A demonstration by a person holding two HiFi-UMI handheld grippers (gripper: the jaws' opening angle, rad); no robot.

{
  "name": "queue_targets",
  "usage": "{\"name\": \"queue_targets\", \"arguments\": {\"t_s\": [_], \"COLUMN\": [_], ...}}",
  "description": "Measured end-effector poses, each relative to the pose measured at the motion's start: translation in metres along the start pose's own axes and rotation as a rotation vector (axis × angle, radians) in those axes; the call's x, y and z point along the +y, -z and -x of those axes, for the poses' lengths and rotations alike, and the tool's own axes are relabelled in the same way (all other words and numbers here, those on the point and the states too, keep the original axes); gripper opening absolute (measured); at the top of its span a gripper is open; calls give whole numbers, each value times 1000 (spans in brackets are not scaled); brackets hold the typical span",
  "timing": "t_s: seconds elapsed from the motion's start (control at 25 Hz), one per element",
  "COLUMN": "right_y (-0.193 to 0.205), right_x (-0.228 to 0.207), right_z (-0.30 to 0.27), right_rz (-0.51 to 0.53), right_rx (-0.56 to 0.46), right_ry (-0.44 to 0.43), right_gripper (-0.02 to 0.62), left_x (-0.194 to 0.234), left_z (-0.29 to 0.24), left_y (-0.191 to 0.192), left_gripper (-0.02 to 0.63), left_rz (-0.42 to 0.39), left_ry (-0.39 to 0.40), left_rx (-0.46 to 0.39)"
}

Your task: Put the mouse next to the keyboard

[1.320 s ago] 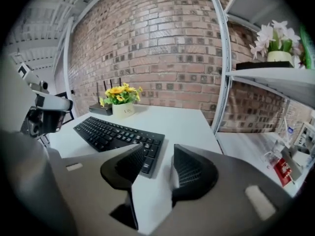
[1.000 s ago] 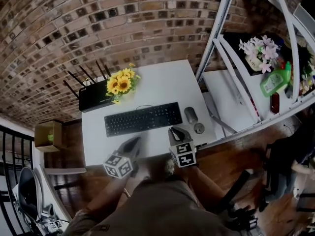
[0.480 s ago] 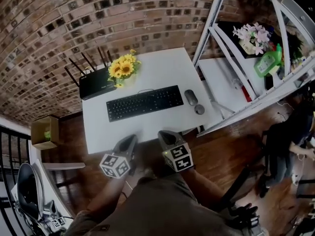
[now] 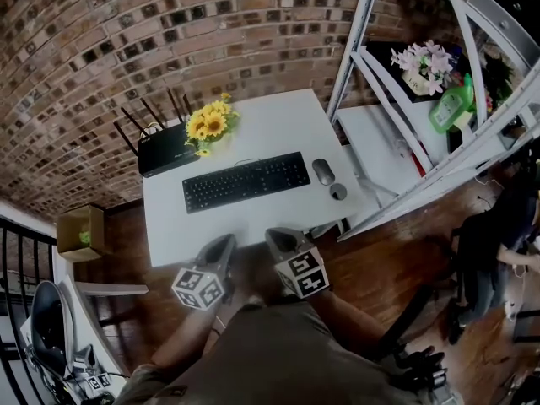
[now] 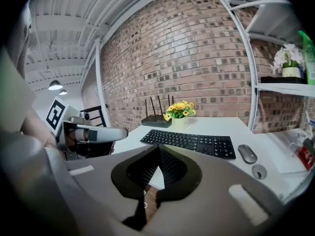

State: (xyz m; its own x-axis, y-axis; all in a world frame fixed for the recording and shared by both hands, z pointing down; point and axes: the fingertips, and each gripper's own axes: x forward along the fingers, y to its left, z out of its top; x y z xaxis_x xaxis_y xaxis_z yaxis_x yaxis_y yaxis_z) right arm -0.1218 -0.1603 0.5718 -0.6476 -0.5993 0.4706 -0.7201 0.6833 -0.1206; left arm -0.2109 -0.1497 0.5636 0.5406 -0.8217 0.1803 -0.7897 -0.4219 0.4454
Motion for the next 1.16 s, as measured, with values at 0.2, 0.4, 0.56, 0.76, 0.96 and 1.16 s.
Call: {"name": "queue_targets", "arguments": {"t_s": [0.2, 0.4, 0.56, 0.76, 0.96, 1.16], "right_y": [-1, 0, -2, -4, -2, -1], "right_x": [-1, -2, -4, -3, -4, -4], "right_z": [0, -2, 0, 3, 7, 9], "right_rz": [10, 21, 24, 16, 3, 6], "right_rx": [2, 14, 10, 6, 5, 2], "right_ry": [-12, -15, -10, -9, -3, -1], "right_gripper": [12, 12, 12, 12, 12, 12], "left_x": [-3, -4, -8, -13, -18, -20], "left_z": [-2, -3, -7, -10, -11, -10], "left_y": [-4, -5, -4, -2, 0, 4], "left_gripper": [2, 2, 2, 2, 2, 2], "left_rz": [-15, -19, -23, -27, -23, -19], "left_ry": [3, 4, 13, 24, 30, 29], "left_rx": [-5, -1, 6, 13, 14, 15]}}
